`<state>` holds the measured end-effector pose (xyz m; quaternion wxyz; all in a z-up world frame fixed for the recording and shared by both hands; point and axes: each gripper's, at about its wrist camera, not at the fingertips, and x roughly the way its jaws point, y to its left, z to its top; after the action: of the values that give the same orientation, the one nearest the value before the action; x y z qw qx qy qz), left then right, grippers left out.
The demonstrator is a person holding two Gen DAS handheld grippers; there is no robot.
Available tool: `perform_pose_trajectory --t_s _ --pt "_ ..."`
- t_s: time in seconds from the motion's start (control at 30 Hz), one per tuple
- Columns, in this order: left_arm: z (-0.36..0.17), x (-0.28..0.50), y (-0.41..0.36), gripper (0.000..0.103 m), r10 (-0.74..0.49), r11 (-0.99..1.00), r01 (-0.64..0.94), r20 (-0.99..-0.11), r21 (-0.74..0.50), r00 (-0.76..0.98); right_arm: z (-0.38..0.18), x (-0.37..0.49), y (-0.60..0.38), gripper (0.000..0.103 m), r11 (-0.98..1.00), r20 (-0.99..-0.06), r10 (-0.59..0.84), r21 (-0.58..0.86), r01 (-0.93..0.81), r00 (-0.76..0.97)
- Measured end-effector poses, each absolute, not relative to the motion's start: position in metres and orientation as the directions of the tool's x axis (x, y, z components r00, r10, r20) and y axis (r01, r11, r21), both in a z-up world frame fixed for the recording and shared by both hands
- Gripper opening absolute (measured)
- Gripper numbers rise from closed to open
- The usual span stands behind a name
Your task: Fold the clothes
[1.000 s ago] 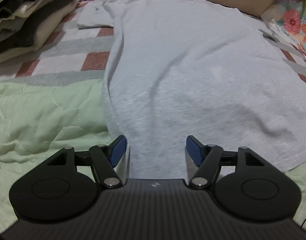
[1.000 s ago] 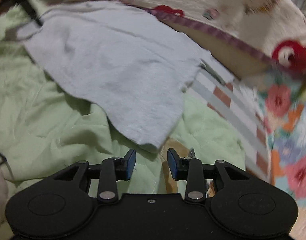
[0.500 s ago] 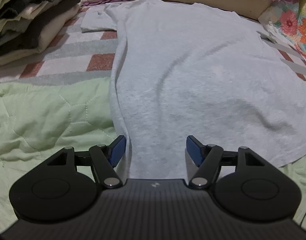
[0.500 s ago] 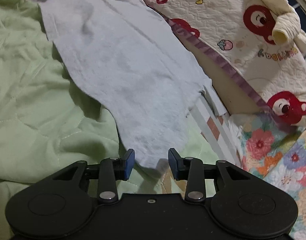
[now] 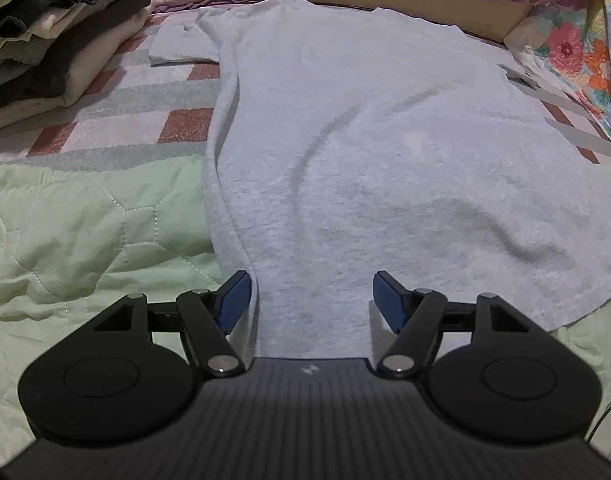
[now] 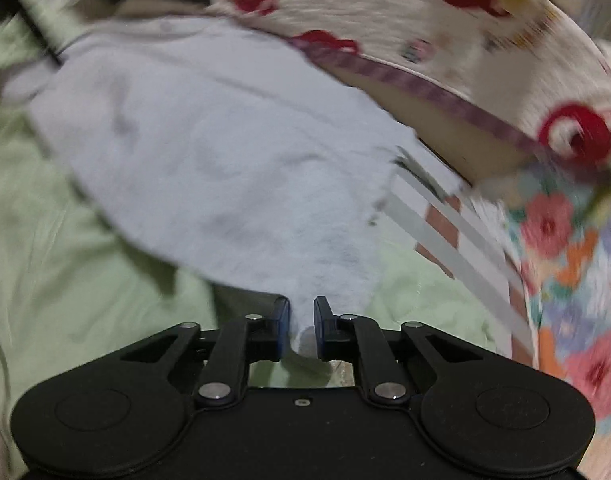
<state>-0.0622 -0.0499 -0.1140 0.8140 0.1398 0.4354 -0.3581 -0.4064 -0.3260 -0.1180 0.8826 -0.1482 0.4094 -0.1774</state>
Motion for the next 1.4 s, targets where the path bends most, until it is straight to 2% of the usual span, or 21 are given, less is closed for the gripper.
perform_pose_trajectory --t_s 0.17,0.23,0.27,0.33,0.37,0.4,0.6,0.7,0.8,0.87,1.0,1.23,1.3,1.4 --pt "-0.115 -0.063 -0.051 0.067 -0.459 0.704 0.705 -0.81 -0.081 0.365 -0.129 -0.407 -0.317 0.015 0.885 -0.685 -0.418 -0.456 0.096 0.597" --pt "-0.115 -0.064 -0.051 0.067 -0.459 0.704 0.706 -0.81 -0.081 0.365 -0.136 -0.406 -0.313 0.023 0.86 -0.681 -0.435 -0.508 0.049 0.588" --pt "-0.116 -0.064 -0.051 0.067 -0.458 0.704 0.706 -0.809 -0.078 0.367 -0.132 -0.406 -0.314 0.026 0.856 -0.668 -0.446 -0.513 0.065 0.595" --pt "-0.115 -0.065 -0.052 0.067 -0.458 0.707 0.703 -0.807 -0.077 0.373 -0.121 -0.405 -0.317 0.026 0.85 -0.637 -0.469 -0.514 0.116 0.611" --pt "-0.113 -0.066 -0.051 0.067 -0.463 0.704 0.707 -0.802 -0.075 0.376 -0.116 -0.405 -0.319 0.021 0.846 -0.621 -0.481 -0.514 0.142 0.619" --pt "-0.111 -0.067 -0.05 0.067 -0.469 0.7 0.71 -0.798 -0.073 0.38 -0.11 -0.404 -0.32 0.004 0.842 -0.605 -0.493 -0.513 0.167 0.625" --pt "-0.1 -0.074 -0.042 0.067 -0.501 0.678 0.732 -0.768 -0.062 0.399 -0.077 -0.403 -0.329 0.001 0.809 -0.505 -0.564 -0.494 0.317 0.654" --pt "-0.097 -0.079 -0.038 0.067 -0.521 0.657 0.751 -0.759 -0.065 0.391 -0.047 -0.425 -0.349 0.002 0.81 -0.445 -0.576 -0.2 0.551 0.685" --pt "-0.1 -0.087 -0.033 0.067 -0.549 0.611 0.786 -0.763 -0.089 0.34 -0.052 -0.439 -0.37 0.002 0.785 -0.455 -0.519 0.082 0.614 0.724" --pt "-0.103 -0.092 -0.031 0.067 -0.545 0.585 0.807 -0.776 -0.082 0.316 -0.043 -0.441 -0.372 0.002 0.782 -0.426 -0.503 0.146 0.606 0.752" --pt "-0.109 -0.096 -0.025 0.067 -0.555 0.546 0.83 -0.791 -0.114 0.256 -0.035 -0.43 -0.369 0.002 0.793 -0.43 -0.534 0.043 0.607 0.728" --pt "-0.118 -0.108 -0.023 0.071 -0.523 0.458 0.885 -0.829 -0.079 0.197 -0.022 -0.421 -0.377 0.002 0.795 -0.406 -0.57 -0.054 0.604 0.714" --pt "-0.118 -0.109 -0.02 0.072 -0.511 0.482 0.876 -0.823 -0.034 0.249 -0.017 -0.419 -0.381 0.002 0.783 -0.392 -0.597 -0.094 0.615 0.7" --pt "-0.122 -0.105 -0.016 0.072 -0.484 0.527 0.85 -0.821 0.003 0.303 -0.029 -0.415 -0.395 0.002 0.736 -0.431 -0.649 -0.147 0.661 0.626"
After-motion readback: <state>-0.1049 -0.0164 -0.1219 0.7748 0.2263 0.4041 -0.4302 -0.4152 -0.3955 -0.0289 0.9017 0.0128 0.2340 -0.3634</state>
